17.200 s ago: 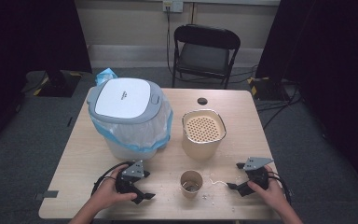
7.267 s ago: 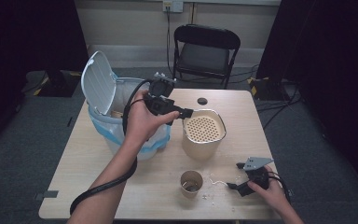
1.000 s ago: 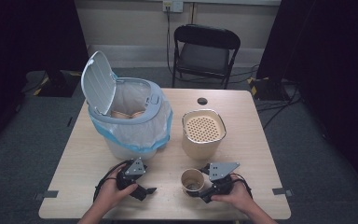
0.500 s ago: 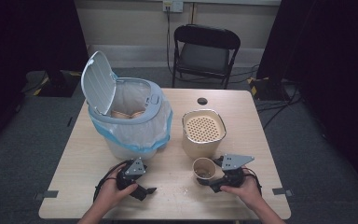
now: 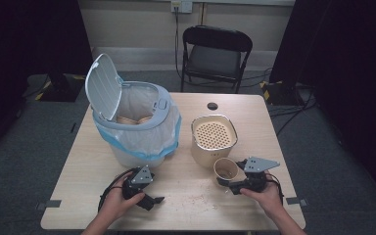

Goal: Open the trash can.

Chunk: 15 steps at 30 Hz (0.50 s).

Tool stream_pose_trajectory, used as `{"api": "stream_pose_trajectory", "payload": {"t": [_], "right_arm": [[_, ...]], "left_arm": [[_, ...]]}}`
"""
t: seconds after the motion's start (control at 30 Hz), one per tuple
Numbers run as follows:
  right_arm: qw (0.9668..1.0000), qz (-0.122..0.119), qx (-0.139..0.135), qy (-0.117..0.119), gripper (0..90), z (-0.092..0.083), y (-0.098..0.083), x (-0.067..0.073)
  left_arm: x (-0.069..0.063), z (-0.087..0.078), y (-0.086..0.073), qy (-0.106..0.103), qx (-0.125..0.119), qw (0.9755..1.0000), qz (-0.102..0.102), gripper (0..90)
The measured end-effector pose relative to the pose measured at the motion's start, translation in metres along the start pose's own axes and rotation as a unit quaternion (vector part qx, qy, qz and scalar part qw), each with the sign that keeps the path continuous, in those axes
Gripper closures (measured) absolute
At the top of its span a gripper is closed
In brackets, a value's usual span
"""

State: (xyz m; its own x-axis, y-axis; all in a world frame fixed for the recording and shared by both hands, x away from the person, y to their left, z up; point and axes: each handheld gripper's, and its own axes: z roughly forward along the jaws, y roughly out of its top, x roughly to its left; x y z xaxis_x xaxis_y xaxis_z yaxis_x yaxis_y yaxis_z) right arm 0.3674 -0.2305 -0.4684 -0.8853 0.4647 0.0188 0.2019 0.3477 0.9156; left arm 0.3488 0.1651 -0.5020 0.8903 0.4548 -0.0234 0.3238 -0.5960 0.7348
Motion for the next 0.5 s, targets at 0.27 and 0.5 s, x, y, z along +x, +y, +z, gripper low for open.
{"api": "stream_pose_trajectory", "payload": {"t": [0.27,0.5], "right_arm": [[0.9989,0.005,0.015,-0.045,27.9,-0.009,0.0,-0.008],[0.9976,0.007,0.022,-0.065,28.2,-0.016,-0.001,-0.014]], "left_arm": [[0.0,0.0,0.0,0.0,0.0,1.0,0.0,7.6],[0.0,0.0,0.0,0.0,0.001,1.0,0.0,7.6]]}}
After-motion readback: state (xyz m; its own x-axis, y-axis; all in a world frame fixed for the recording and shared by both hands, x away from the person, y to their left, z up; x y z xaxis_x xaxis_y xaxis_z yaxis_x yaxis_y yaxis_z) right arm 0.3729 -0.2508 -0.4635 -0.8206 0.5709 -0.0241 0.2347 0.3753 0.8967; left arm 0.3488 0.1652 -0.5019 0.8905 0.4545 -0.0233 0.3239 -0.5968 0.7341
